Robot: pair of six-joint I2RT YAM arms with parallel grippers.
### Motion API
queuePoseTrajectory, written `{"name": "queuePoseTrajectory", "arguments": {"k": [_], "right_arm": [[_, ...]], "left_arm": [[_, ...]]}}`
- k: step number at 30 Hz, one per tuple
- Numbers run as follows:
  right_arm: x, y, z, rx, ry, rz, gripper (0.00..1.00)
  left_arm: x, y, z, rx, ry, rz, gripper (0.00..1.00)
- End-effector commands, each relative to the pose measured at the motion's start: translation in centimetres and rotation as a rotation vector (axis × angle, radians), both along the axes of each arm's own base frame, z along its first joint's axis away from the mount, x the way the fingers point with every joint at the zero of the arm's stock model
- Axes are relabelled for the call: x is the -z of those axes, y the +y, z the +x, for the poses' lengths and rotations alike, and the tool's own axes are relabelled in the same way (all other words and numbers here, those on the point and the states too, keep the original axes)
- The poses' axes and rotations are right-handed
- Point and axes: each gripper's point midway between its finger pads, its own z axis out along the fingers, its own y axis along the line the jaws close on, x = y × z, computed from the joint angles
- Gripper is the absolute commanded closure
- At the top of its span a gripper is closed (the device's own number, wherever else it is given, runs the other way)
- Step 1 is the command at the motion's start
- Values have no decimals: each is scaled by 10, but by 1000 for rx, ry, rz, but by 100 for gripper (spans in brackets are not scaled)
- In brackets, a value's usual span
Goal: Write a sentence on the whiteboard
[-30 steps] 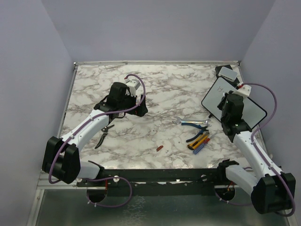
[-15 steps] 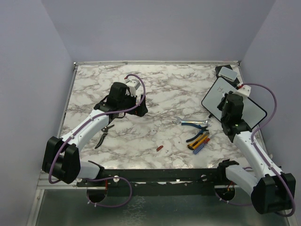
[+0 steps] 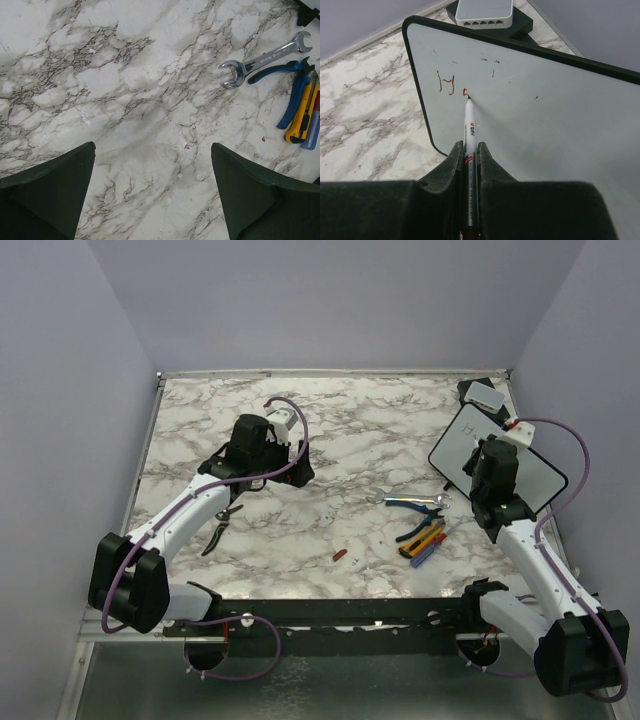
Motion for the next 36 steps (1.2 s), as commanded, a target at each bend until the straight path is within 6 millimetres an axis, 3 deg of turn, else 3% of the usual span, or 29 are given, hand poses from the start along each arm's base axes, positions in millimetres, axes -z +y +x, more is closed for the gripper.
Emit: {"name": "queuePoseTrajectory", "arguments": {"k": [1, 16, 36], "right_arm": [[0, -13, -8, 70, 20, -12, 100], [-14, -11, -1, 56, -36, -14, 100], [-12, -2, 8, 5, -38, -9, 100]], "left_arm": [[-7, -5, -4, 31, -25, -21, 1], [-7, -4, -3, 28, -27, -20, 1], [-7, -5, -4, 32, -24, -21, 1]]}}
